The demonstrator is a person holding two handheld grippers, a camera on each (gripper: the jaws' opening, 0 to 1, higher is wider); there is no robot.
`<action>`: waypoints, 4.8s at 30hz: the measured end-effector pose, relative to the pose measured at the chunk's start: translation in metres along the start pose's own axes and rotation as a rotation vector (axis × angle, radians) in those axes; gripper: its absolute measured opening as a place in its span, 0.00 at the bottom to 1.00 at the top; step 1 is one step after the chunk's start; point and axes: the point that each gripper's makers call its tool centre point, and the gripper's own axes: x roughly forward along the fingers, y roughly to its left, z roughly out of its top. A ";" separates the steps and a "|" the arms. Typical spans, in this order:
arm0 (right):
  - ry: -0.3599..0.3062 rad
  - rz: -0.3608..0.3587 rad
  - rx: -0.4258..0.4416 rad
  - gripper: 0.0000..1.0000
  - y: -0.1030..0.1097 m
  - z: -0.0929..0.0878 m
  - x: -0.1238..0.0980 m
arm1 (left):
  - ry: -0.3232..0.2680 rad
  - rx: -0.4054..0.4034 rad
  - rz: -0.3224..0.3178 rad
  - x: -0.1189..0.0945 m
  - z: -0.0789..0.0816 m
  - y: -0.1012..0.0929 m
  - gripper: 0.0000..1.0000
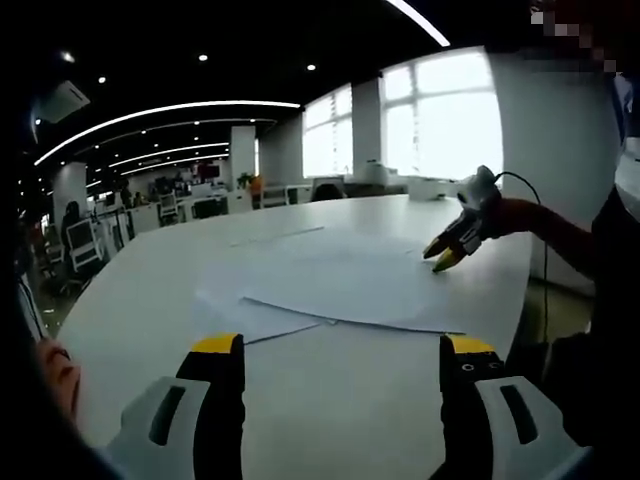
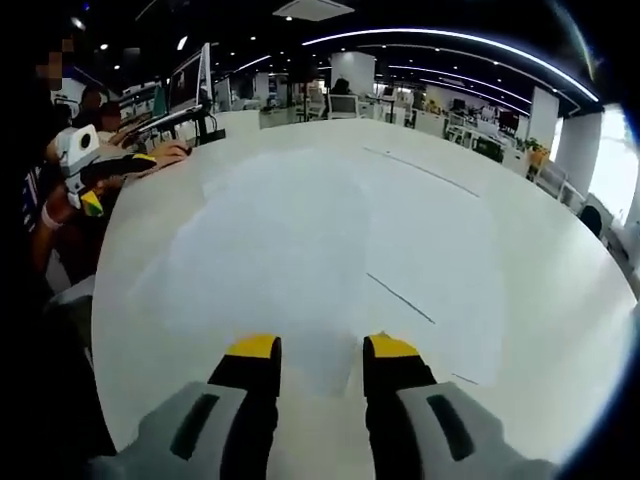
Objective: Organize the stack of printing papers by aligning and flattening the scattered papers on the table
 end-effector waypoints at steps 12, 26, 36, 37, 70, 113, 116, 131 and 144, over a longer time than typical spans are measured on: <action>0.004 -0.001 0.012 0.29 -0.002 0.000 0.004 | 0.003 0.002 0.001 0.000 -0.001 0.000 0.83; 0.029 -0.022 0.053 0.16 -0.005 0.001 0.005 | 0.003 0.001 -0.002 0.002 -0.002 -0.001 0.83; 0.019 0.022 0.001 0.00 0.004 0.002 0.006 | 0.000 0.001 -0.007 0.003 -0.001 -0.002 0.83; 0.011 0.025 0.017 0.00 0.004 0.003 0.006 | -0.001 0.000 -0.009 0.004 -0.001 -0.003 0.83; -0.234 0.023 0.096 0.00 -0.004 0.053 -0.068 | -0.052 -0.058 -0.097 0.033 0.009 -0.029 0.83; -0.373 0.064 0.126 0.00 0.001 0.086 -0.113 | -0.136 -0.083 -0.129 0.049 0.038 -0.041 0.84; -0.378 0.068 0.122 0.00 0.003 0.090 -0.114 | -0.141 -0.083 -0.131 0.049 0.040 -0.042 0.84; -0.390 0.099 0.108 0.00 0.018 0.098 -0.112 | -0.181 -0.081 -0.128 0.050 0.054 -0.040 0.83; -0.391 0.135 0.119 0.00 0.029 0.100 -0.103 | -0.208 -0.076 -0.123 0.049 0.064 -0.038 0.83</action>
